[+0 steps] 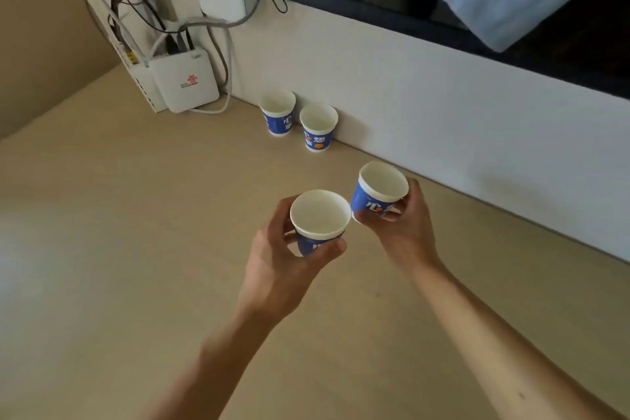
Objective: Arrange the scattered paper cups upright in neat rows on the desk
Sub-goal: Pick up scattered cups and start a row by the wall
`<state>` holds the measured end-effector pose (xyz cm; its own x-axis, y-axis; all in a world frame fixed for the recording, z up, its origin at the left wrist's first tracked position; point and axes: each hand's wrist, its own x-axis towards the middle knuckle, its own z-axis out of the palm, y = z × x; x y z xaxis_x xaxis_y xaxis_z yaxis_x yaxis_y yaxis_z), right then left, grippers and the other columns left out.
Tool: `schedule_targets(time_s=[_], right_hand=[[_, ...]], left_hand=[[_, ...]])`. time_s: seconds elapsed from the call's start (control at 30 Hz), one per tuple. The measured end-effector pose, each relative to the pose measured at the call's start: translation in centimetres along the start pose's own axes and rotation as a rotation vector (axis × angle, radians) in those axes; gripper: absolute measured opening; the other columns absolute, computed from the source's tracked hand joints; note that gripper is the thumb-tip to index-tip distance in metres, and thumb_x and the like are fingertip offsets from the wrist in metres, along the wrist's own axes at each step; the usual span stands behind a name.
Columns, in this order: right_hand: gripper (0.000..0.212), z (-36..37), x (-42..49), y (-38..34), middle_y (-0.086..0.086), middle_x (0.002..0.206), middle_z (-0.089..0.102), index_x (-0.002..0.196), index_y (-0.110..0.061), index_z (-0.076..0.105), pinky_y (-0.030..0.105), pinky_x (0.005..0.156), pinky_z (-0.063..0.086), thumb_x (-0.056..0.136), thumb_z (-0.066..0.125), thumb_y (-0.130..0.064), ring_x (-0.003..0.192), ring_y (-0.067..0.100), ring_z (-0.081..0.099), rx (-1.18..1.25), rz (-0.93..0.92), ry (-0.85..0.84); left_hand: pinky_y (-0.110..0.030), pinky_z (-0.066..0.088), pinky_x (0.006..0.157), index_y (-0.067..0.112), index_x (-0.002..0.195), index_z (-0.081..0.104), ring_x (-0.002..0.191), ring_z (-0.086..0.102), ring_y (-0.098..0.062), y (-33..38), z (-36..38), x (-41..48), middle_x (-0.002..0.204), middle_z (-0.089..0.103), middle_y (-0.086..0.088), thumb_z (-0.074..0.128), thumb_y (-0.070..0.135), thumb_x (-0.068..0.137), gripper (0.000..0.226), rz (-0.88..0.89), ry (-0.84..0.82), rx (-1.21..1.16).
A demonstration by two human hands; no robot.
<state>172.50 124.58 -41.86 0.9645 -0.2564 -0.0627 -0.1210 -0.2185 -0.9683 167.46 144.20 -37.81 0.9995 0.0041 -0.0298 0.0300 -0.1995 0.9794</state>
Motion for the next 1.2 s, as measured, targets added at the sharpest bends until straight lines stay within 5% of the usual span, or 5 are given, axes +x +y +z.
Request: schedule_targets(time_s=[0.47,0.67,0.9,1.2], right_hand=[[0.059,3.6,7.3,2.5,-0.02,0.098,0.063,0.121,-0.014,0.055,0.001,0.065,0.042,0.071,0.087,-0.013,0.081,-0.02,0.057,-0.122,-0.15,0.211],[0.055,4.6,8.2,2.3,0.003,0.112,0.067,0.117,-0.01,0.054,0.013,0.073,0.048,0.072,0.086,-0.012,0.092,0.013,0.063,-0.178,-0.192,0.253],[0.061,5.7,8.8,2.4,-0.002,0.111,0.067,0.121,-0.009,0.052,0.036,0.086,0.055,0.071,0.086,-0.015,0.095,0.016,0.065,-0.2,-0.204,0.333],[0.061,6.0,9.6,2.8,-0.001,0.108,0.069,0.116,-0.011,0.052,0.04,0.085,0.055,0.068,0.087,-0.022,0.094,0.02,0.067,-0.23,-0.177,0.39]], left_hand=[[-0.017,0.056,0.084,0.039,0.112,0.064,0.1,0.072,-0.003,-5.2,0.4,3.5,0.107,0.074,0.02,0.088,0.03,0.066,0.053,0.075,-0.015,-0.03],[-0.031,0.057,0.089,0.037,0.117,0.064,0.103,0.071,-0.006,-5.2,-0.1,3.5,0.11,0.074,0.018,0.084,0.043,0.063,0.058,0.069,-0.013,-0.045],[-0.03,0.057,0.089,0.037,0.116,0.064,0.102,0.072,-0.006,-5.1,-0.7,3.8,0.11,0.074,0.018,0.084,0.046,0.061,0.059,0.054,-0.009,-0.045],[-0.03,0.057,0.087,0.033,0.117,0.065,0.102,0.072,-0.008,-5.3,-1.1,3.6,0.109,0.075,0.015,0.086,0.041,0.063,0.059,0.047,-0.01,-0.063]])
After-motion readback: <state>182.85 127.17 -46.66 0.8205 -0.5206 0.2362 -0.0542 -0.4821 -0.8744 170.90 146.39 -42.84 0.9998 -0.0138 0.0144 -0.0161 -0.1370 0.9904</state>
